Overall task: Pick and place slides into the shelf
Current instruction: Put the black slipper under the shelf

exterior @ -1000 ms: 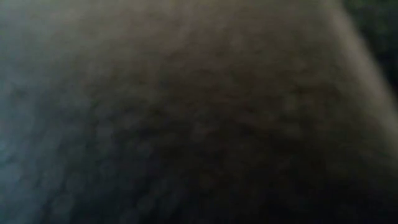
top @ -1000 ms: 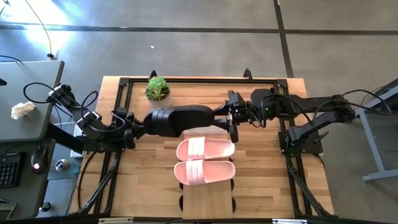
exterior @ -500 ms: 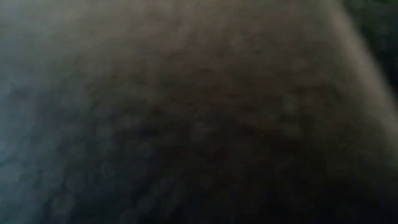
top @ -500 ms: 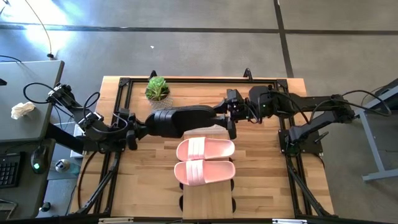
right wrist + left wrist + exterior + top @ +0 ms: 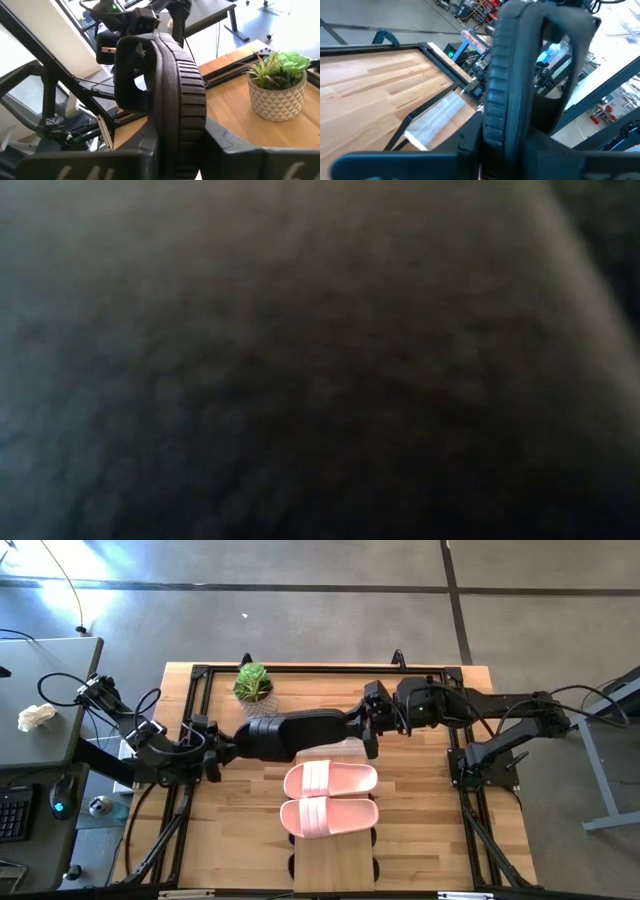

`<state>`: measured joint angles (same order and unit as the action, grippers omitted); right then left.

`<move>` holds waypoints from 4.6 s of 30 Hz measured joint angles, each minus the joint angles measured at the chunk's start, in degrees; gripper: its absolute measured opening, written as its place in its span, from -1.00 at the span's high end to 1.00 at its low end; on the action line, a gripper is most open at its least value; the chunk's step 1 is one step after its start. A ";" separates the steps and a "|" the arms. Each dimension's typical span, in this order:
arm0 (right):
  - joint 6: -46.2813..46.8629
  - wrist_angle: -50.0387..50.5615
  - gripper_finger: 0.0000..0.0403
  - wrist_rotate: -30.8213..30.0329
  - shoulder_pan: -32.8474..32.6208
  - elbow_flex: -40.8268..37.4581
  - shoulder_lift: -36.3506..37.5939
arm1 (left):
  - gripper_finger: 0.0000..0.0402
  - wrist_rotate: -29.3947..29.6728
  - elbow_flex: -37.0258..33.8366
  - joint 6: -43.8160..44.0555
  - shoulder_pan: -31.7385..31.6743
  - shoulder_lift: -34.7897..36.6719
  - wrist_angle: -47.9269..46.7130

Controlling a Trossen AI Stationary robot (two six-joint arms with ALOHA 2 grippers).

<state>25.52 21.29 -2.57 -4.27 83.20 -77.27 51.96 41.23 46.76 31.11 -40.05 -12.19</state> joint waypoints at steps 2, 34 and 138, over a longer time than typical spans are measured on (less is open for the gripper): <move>0.12 0.42 0.73 -0.15 0.00 0.01 0.02 | 0.52 0.07 0.00 -0.04 0.02 0.06 0.29; 32.46 45.67 0.82 -21.86 0.12 0.15 22.40 | -0.30 -1.26 -0.04 -4.99 0.02 2.08 0.02; 95.01 33.47 0.82 -12.43 -20.94 -41.79 29.98 | 1.00 -40.49 -14.80 16.43 -25.08 -48.02 31.01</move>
<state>120.52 54.76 -15.00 -25.21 41.41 -47.29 11.47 26.44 63.20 6.03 -88.07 18.83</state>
